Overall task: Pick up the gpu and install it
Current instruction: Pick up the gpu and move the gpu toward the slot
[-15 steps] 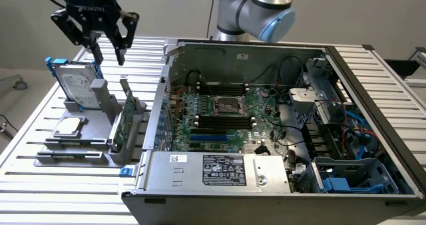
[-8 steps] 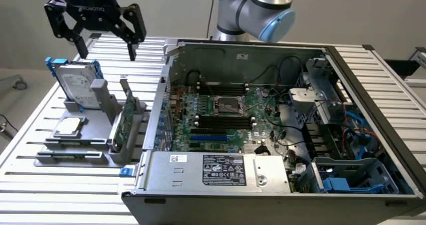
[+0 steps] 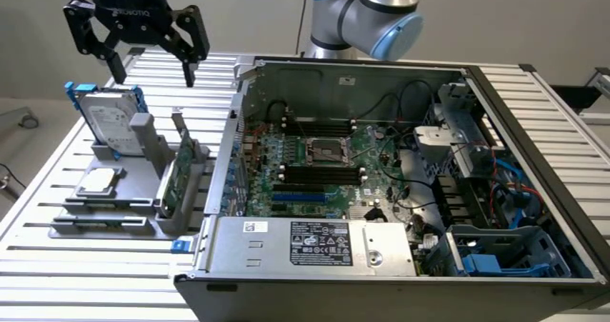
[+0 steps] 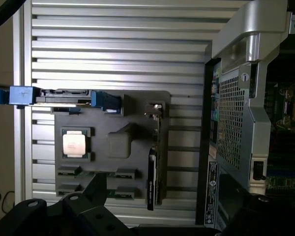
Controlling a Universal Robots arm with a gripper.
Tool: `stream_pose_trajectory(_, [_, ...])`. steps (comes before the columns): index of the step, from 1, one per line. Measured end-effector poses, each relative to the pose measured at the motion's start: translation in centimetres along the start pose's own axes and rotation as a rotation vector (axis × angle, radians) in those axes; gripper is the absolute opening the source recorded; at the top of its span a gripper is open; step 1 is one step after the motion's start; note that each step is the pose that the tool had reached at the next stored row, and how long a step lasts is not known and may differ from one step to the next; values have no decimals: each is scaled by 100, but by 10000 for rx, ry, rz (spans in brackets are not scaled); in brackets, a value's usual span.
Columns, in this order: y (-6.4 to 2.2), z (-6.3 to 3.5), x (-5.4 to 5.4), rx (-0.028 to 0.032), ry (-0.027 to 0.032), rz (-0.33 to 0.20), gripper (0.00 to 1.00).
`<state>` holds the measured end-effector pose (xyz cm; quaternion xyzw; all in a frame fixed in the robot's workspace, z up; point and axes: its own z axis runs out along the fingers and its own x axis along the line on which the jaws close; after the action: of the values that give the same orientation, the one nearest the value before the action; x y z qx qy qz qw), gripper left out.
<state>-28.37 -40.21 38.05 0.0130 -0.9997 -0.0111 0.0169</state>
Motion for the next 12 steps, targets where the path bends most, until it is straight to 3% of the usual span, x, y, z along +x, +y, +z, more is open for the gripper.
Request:
stream_pose_trajectory(8, [0, 0, 0, 1, 1, 0, 99])
stream_pose_trajectory(9, [0, 0, 0, 1, 1, 0, 97])
stream_pose_trajectory(11, [-1, 14, 1, -1, -1, -1, 84])
stream_pose_trajectory(12, [-2, 31, 2, 1, 0, 0, 84])
